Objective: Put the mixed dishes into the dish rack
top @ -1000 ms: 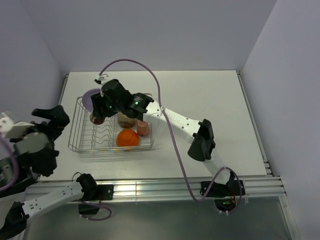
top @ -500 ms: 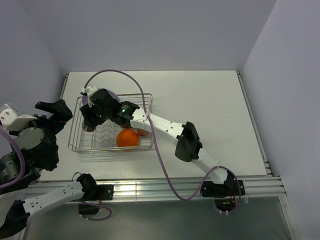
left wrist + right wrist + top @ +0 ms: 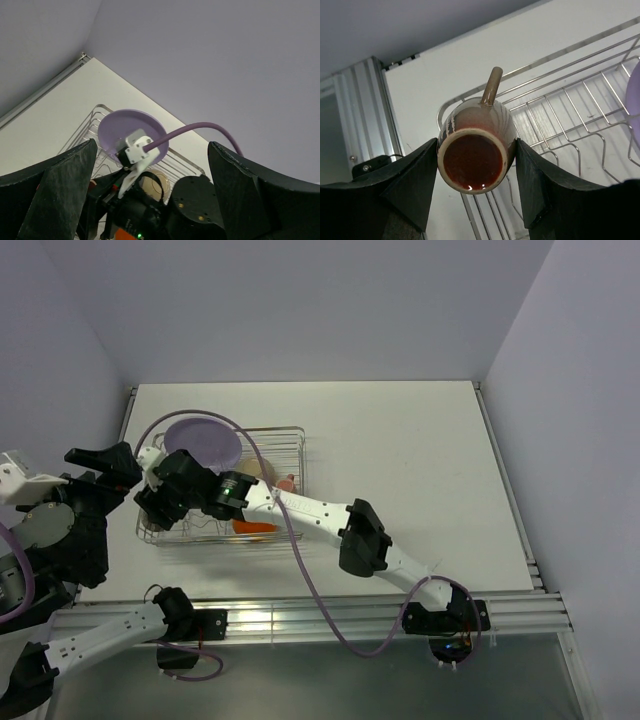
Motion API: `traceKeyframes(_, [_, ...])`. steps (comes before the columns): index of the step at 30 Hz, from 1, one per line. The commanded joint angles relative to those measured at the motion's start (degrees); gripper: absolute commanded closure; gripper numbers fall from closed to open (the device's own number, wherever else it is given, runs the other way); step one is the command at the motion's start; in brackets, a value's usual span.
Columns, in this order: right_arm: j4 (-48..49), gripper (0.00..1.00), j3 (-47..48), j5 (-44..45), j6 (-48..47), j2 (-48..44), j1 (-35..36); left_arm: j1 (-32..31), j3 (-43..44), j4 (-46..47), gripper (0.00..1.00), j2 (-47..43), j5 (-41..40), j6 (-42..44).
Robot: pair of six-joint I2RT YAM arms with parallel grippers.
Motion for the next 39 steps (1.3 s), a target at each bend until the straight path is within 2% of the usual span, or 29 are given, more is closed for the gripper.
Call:
traceKeyframes(1, [4.12,1.00,3.16,0.76,-2.77,0.69,-0.30,0.19,1.95,-0.02,0.01,0.60,2.03,-0.36])
traceKeyframes(22, [4.99,1.00,5.00,6.03,-7.25,6.40,-0.56,0.19,0.99,1.04,0.01,0.78,4.93,-0.79])
traceKeyframes(39, [5.70,0.98,5.35,6.47,-7.78,8.77,-0.65,0.19,0.11,1.38,0.01,-0.10,5.63,-1.06])
